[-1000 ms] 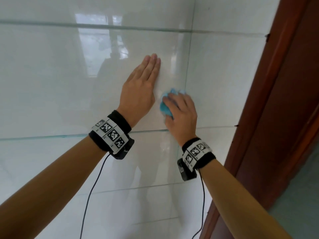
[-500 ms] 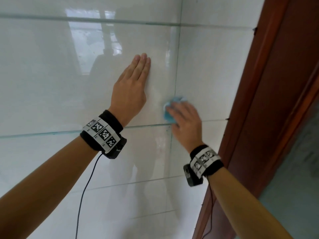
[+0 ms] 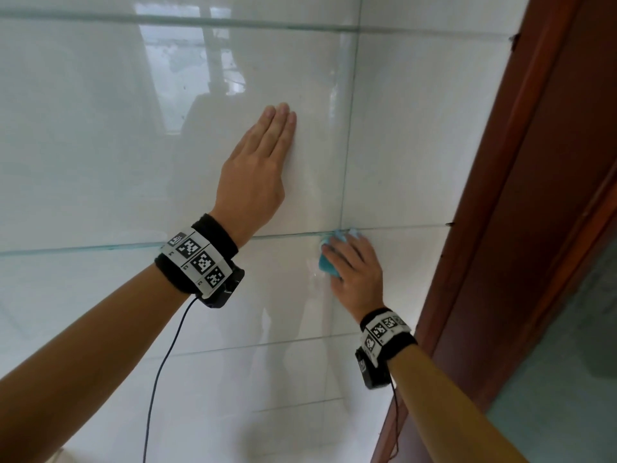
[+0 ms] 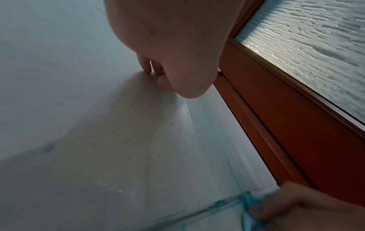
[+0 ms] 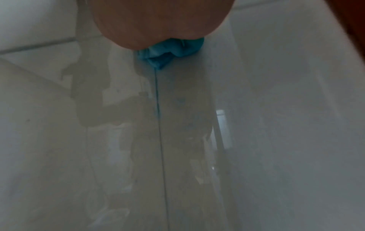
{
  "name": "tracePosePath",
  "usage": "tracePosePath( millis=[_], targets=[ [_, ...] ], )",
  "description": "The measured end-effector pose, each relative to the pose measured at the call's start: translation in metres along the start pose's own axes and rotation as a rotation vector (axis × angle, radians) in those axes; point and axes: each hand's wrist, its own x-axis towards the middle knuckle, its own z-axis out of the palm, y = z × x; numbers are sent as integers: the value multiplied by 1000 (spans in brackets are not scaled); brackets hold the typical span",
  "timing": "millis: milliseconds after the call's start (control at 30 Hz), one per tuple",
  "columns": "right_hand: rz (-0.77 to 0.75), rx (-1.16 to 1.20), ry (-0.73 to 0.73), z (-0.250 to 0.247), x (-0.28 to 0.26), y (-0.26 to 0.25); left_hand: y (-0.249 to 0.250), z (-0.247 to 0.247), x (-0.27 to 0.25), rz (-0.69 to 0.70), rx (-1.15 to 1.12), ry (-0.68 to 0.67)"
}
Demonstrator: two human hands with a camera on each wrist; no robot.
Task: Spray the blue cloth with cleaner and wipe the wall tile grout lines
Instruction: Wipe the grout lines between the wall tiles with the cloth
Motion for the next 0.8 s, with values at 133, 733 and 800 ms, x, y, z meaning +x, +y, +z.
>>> tracePosePath(
  millis=[133, 733, 800],
  targets=[
    [-49, 44, -120, -17, -3, -2, 5, -2, -3, -15, -5, -26],
    [297, 75, 162, -20, 55, -12, 4, 2, -20, 11, -66, -97],
    [123, 40, -59, -10, 14, -20, 5, 1, -22, 7, -85, -112]
  ],
)
